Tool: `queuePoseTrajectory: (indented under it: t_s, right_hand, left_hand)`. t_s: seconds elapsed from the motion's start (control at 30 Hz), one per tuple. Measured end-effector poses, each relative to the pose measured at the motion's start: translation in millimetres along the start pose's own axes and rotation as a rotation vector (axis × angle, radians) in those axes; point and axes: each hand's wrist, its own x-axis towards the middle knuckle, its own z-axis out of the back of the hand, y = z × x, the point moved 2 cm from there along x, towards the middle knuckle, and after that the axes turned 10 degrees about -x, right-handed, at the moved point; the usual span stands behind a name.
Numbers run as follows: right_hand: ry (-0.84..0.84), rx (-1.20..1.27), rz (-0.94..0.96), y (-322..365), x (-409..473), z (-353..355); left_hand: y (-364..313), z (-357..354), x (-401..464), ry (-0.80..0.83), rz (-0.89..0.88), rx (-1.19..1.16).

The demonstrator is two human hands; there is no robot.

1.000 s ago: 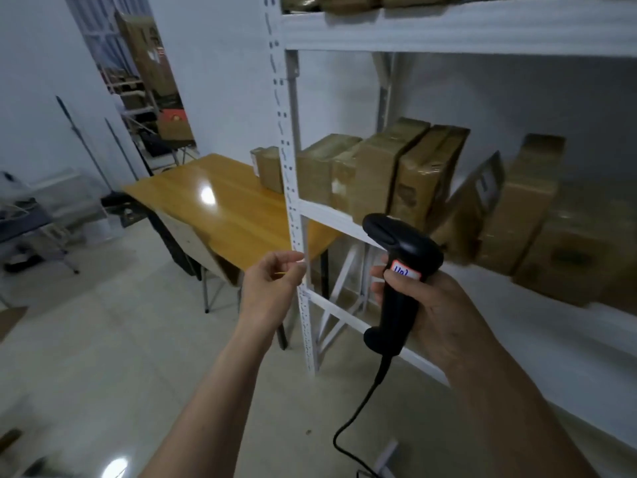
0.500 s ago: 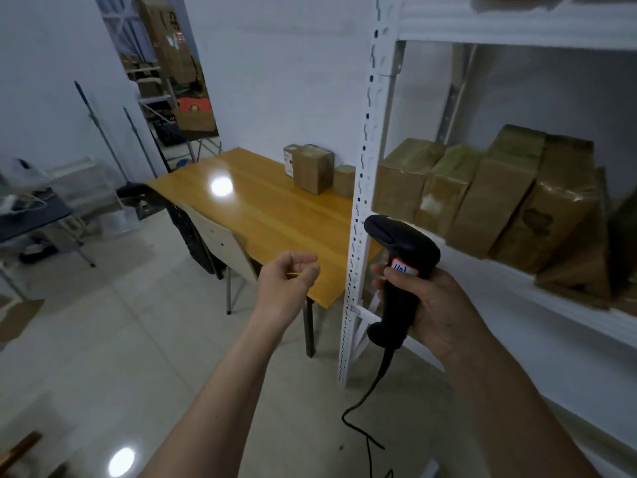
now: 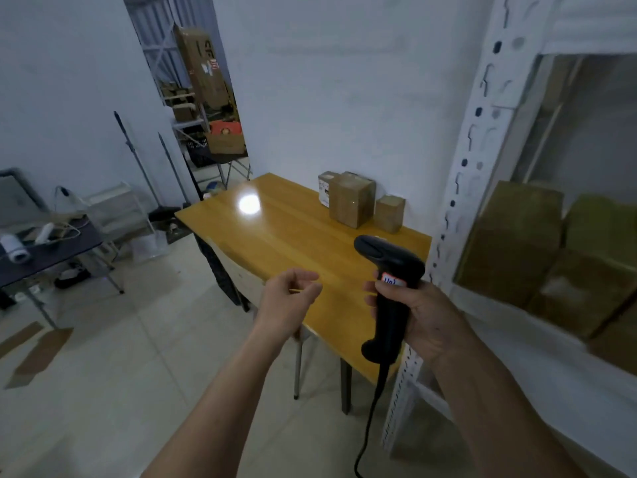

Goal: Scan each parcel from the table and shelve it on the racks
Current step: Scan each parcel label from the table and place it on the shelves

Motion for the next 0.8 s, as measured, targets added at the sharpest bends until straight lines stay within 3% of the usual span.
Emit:
queuePoseTrajectory:
  t_s: [0.27,0.47,0.8]
  right_hand:
    - [0.05,0.01,-0.083,35,130,-7]
    - [0.044,0.061,-0.168,43,192,-16]
    - [-0.094,0.181,-0.201,52,255,9]
  left_hand:
    - [-17,-25,150,0.09,-0.003,0.083]
    - [8,-23,215,0.115,0.085,0.115]
    - [30,-74,334,0.274,0.16,0.155]
